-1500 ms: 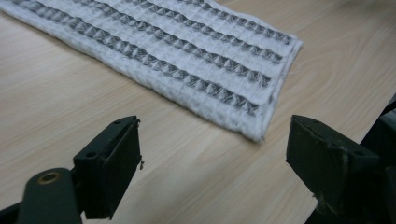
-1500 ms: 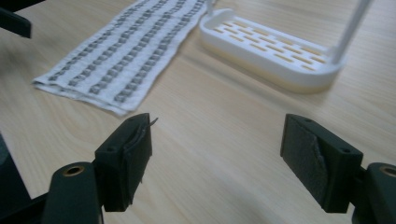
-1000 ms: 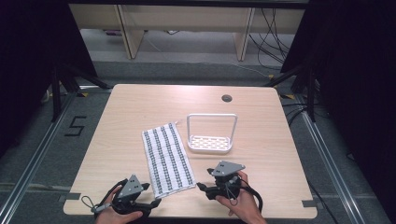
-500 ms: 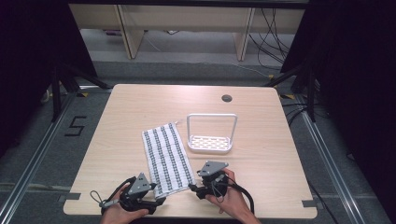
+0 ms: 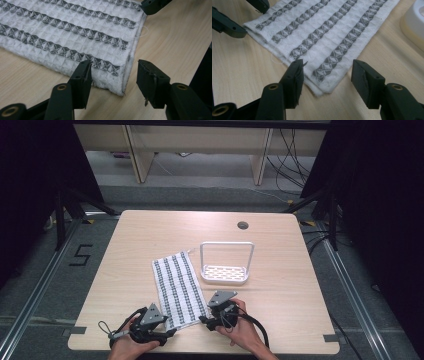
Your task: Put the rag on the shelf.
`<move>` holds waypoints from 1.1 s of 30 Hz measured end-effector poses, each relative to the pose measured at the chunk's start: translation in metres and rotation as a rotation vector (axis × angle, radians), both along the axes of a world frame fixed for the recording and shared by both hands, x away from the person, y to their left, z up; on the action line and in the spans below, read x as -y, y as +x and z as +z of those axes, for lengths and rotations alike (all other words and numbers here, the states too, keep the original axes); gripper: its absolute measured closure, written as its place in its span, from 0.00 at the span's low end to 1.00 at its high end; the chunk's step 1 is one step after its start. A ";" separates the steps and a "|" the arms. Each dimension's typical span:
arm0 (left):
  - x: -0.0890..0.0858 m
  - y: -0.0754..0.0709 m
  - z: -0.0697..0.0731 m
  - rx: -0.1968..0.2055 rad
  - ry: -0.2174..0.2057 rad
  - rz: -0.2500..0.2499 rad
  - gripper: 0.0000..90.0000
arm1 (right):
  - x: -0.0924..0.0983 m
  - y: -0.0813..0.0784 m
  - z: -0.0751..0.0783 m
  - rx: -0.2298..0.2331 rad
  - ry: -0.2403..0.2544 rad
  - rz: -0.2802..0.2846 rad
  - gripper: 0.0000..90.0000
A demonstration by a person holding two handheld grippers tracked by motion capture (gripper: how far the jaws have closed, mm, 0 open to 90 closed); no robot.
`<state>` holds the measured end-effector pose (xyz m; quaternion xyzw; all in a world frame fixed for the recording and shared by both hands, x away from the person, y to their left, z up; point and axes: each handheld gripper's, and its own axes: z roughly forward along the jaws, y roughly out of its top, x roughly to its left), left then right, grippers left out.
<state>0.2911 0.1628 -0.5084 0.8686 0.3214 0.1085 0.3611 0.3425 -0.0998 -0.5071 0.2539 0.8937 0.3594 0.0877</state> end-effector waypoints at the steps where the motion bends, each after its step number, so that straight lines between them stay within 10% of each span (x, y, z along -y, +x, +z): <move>1: 0.000 0.001 -0.001 0.005 0.026 -0.012 0.54 | -0.003 -0.001 -0.002 -0.009 0.000 -0.019 0.51; 16: 0.004 0.001 -0.001 0.021 0.060 -0.014 0.92 | -0.006 0.001 -0.003 -0.046 0.002 -0.029 0.82; 33: -0.002 -0.003 0.022 0.062 -0.026 -0.026 0.95 | -0.003 -0.005 0.017 -0.030 0.087 0.003 0.95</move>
